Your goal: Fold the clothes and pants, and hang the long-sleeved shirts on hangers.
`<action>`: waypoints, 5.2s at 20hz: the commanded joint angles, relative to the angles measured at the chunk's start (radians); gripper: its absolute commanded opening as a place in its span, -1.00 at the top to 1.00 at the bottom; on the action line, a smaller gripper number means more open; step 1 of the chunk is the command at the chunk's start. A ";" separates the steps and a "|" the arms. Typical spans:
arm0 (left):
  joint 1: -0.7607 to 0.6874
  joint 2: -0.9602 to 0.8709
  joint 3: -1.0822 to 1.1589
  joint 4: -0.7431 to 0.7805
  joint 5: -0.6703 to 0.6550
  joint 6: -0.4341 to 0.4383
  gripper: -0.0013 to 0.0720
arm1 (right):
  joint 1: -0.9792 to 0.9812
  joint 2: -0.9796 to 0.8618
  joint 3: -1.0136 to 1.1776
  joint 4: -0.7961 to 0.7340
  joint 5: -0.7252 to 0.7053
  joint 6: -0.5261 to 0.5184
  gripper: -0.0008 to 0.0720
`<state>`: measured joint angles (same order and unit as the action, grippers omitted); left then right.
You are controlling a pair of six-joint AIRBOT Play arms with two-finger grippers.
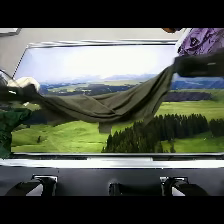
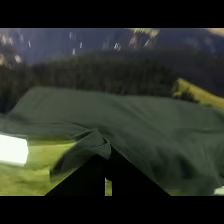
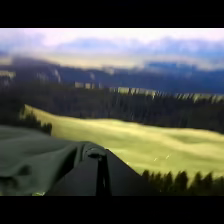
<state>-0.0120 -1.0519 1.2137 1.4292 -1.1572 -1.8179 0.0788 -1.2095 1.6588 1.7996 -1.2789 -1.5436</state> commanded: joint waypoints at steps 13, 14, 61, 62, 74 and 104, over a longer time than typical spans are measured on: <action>-0.002 -0.373 -0.296 -0.050 0.467 -0.108 0.92 | -0.176 -0.488 0.006 0.173 0.059 0.057 0.05; 0.007 -0.366 -0.296 -0.050 0.444 -0.109 0.92 | -0.232 -0.467 0.006 0.200 -0.022 -0.011 0.05; 0.044 -0.266 0.116 -0.036 0.200 0.092 0.93 | -0.050 -0.024 -0.289 0.312 0.377 -0.031 0.90; 0.043 -0.241 0.189 -0.016 0.190 0.094 0.93 | -0.071 0.029 -0.222 0.268 0.355 -0.007 0.90; 0.042 0.196 0.530 0.008 -0.093 0.080 0.93 | -0.170 0.477 0.345 -0.214 0.112 0.284 0.90; 0.332 -0.328 0.069 -0.162 0.034 0.179 -0.52 | -0.314 -0.486 0.231 0.298 -0.221 -0.127 -0.06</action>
<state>0.2184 -1.4624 1.2701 1.2682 -0.9890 -1.7184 -0.1043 -1.8210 1.9675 1.9835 -1.3876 -1.5181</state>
